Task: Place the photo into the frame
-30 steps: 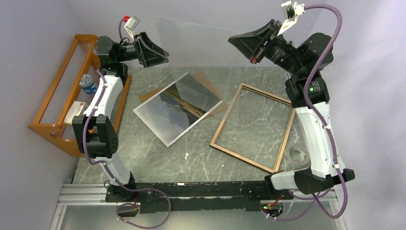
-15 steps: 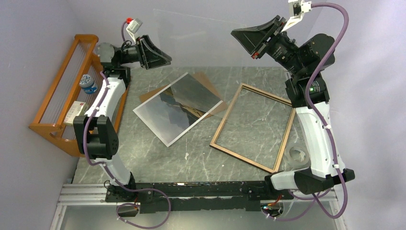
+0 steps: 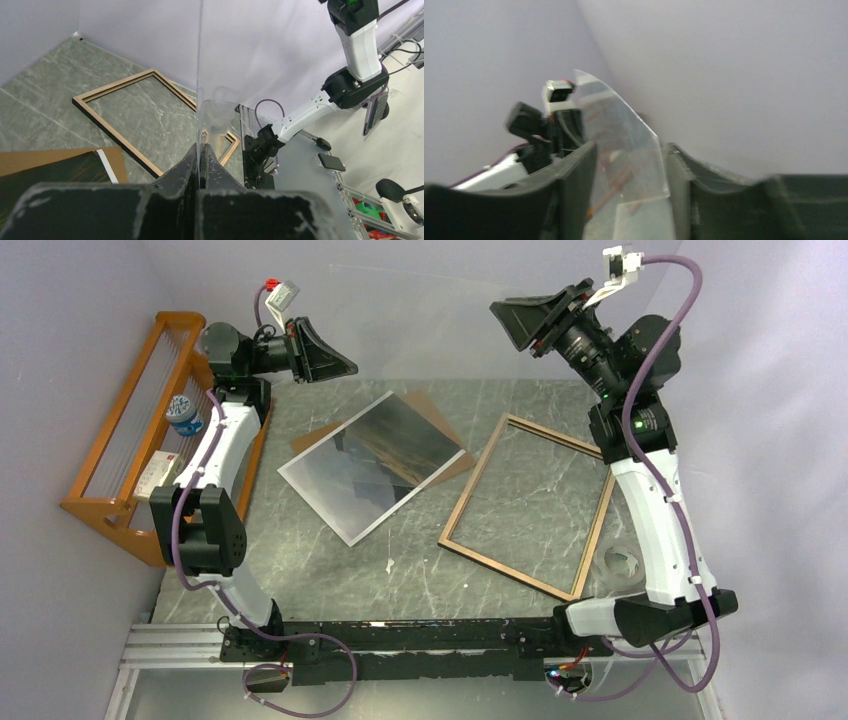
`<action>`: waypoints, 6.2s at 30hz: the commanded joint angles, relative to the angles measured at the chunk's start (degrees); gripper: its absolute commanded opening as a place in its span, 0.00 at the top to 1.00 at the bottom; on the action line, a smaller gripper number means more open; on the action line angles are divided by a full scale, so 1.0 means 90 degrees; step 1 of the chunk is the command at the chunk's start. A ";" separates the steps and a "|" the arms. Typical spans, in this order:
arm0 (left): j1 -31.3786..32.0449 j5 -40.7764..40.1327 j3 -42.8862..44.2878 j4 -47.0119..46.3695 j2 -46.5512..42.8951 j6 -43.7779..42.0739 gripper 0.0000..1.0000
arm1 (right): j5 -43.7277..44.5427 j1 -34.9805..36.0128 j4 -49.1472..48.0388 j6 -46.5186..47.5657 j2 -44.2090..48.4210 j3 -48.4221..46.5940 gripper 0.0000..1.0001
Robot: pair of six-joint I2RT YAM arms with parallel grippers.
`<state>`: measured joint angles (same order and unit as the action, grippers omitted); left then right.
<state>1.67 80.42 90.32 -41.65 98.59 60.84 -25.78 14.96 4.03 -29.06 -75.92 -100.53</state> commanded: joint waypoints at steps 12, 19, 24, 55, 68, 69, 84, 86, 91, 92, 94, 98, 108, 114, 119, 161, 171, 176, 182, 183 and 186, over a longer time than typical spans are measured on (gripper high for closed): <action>-0.0568 -0.4417 0.1155 0.7319 -0.0401 -0.4712 0.98 | 0.3151 -0.0666 0.1626 -0.0101 -0.0212 0.1838 0.17; -0.0558 -0.5038 0.1576 0.8000 -0.0427 -0.4746 0.98 | 0.3643 -0.0365 0.3728 -0.0490 -0.2208 0.1321 0.27; -0.0563 -0.5123 0.1857 0.8455 -0.0450 -0.4691 0.97 | 0.4124 0.0261 0.4812 -0.0771 -0.3631 0.0730 0.27; -0.0557 -0.4800 0.2296 0.9026 -0.0231 -0.4470 0.97 | 0.3274 0.0952 0.4672 -0.1248 -0.4879 0.0384 0.83; -0.0559 -0.5565 0.2396 0.9354 -0.0280 -0.4575 0.97 | 0.3138 0.1590 0.4287 -0.1242 -0.4639 0.0315 0.82; -0.0557 -0.5584 0.2418 0.9370 -0.0280 -0.4580 0.98 | 0.3138 0.1597 0.4287 -0.1222 -0.4699 0.0262 0.82; -0.0557 -0.5179 0.2863 0.9441 -0.0262 -0.4451 0.97 | 0.1702 0.1746 0.4104 -0.1195 -0.5546 -0.0614 0.70; -0.0562 -0.5153 0.2914 0.9442 -0.0261 -0.4437 0.98 | 0.1616 0.1746 0.4140 -0.1137 -0.5675 -0.0730 0.67; -0.0562 -0.5080 0.2998 0.9429 -0.0255 -0.4401 0.98 | 0.1463 0.1733 0.4146 -0.0981 -0.5740 -0.0947 0.52; -0.0558 -0.5058 0.2997 0.9403 -0.0253 -0.4369 0.97 | 0.1405 0.1717 0.4135 -0.0896 -0.5701 -0.1020 0.48; -0.0559 -0.4893 0.3022 0.9340 -0.0234 -0.4301 0.97 | 0.1451 0.1691 0.4112 -0.0753 -0.5541 -0.1131 0.40; -0.0557 -0.4576 0.3088 0.9202 -0.0215 -0.4112 0.97 | 0.1548 0.1516 0.3764 -0.0761 -0.4873 -0.0832 0.31; -0.0547 -0.2751 0.2742 0.7912 -0.0634 -0.3594 0.98 | 0.1892 0.0955 0.1826 -0.0388 -0.2291 0.0863 0.06; -0.0547 -0.1663 0.2076 0.6381 -0.1196 -0.2959 0.98 | 0.1408 0.0706 0.0651 -0.0369 -0.1332 0.1232 0.01; -0.0547 -0.0988 0.1927 0.4524 -0.1398 -0.1633 0.97 | 0.0900 0.0305 -0.1031 -0.0918 -0.0472 0.2330 0.01; -0.0547 -0.3563 0.1809 0.2058 -0.1766 0.1673 0.97 | -0.2277 0.0575 -0.5873 -0.3640 -0.0011 0.3476 0.13; -0.0547 -0.4380 0.1057 0.2550 -0.2278 0.1487 0.97 | -0.1351 0.0672 -0.5775 -0.4196 -0.0038 0.3661 0.55; -0.0550 -0.4310 0.0791 0.2409 -0.2351 0.1579 0.98 | -0.1512 0.0666 -0.5974 -0.4722 -0.0306 0.3448 0.84; -0.0561 -0.4591 0.0221 0.3055 -0.2629 0.0987 0.71 | -0.1432 0.0563 -0.5589 -0.4730 -0.0232 0.3684 1.00; -0.0557 -0.4742 -0.0025 0.3155 -0.2759 0.0749 0.57 | -0.1425 0.0524 -0.5440 -0.4684 -0.0187 0.3768 1.00; -0.0584 -0.5178 -0.0600 0.3896 -0.3072 -0.0089 0.29 | -0.1367 0.0417 -0.4659 -0.4396 -0.0010 0.3950 1.00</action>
<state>-3.36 39.20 88.90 -13.89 74.91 69.58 -39.99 20.10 -44.16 -70.81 -78.67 -66.41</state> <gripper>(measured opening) 0.615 0.010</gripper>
